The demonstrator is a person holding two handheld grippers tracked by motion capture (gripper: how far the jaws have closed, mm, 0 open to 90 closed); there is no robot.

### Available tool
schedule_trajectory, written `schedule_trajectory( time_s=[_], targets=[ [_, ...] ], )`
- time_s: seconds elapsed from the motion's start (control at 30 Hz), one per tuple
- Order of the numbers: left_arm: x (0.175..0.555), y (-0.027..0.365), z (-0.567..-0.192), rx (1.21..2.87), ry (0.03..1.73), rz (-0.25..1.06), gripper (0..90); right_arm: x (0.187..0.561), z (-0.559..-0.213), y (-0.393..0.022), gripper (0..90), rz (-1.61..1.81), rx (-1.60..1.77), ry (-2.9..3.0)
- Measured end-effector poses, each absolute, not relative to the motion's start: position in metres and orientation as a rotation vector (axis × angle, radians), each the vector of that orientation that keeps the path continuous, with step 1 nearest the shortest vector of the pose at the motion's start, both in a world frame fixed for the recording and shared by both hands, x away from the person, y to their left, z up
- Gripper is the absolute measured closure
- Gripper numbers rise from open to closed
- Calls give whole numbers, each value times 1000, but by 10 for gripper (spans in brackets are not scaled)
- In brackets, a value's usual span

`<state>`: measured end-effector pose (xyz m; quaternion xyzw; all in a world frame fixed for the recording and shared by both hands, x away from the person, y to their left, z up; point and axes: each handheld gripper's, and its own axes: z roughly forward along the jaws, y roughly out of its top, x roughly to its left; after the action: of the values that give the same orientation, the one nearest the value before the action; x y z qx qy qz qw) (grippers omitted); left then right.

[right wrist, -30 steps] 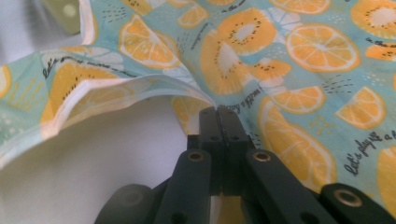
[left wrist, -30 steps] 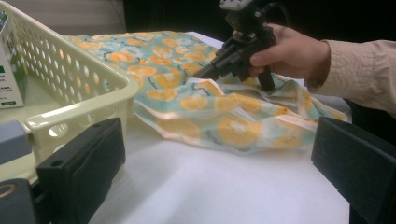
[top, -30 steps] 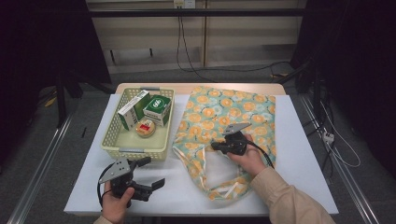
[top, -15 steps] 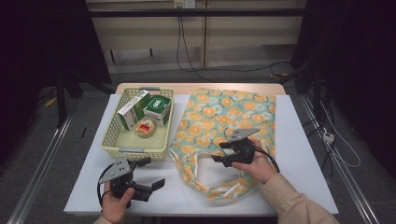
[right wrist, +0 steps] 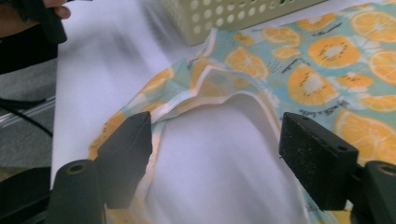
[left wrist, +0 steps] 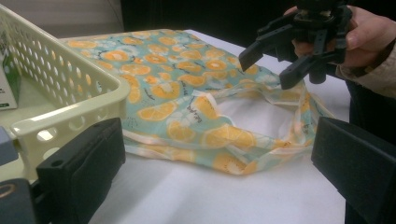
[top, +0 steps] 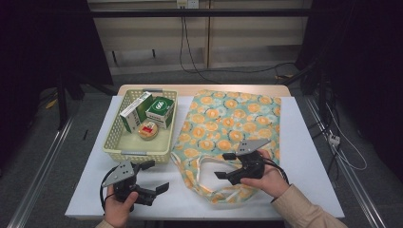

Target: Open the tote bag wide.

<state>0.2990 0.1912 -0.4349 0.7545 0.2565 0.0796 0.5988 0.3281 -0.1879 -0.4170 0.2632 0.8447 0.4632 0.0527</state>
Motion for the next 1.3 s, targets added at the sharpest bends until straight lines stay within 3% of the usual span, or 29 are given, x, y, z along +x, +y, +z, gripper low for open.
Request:
schedule_trajectory(
  time_s=[0.23,0.47,0.73,1.17,1.3],
  targets=[
    [299,192,-435,1747,597,187,26,325,-411,-185,190,1417,768,2585],
    [300,193,-436,1748,598,180,26,322,-404,-191,201,1448,751,2581],
    [301,191,-437,1747,597,176,26,311,-425,-185,417,1509,670,2712],
    [301,192,-438,1746,606,175,26,301,-436,-170,506,1478,583,2786],
    [301,192,-438,1747,605,173,26,302,-446,-168,662,1385,585,2845]
  ],
)
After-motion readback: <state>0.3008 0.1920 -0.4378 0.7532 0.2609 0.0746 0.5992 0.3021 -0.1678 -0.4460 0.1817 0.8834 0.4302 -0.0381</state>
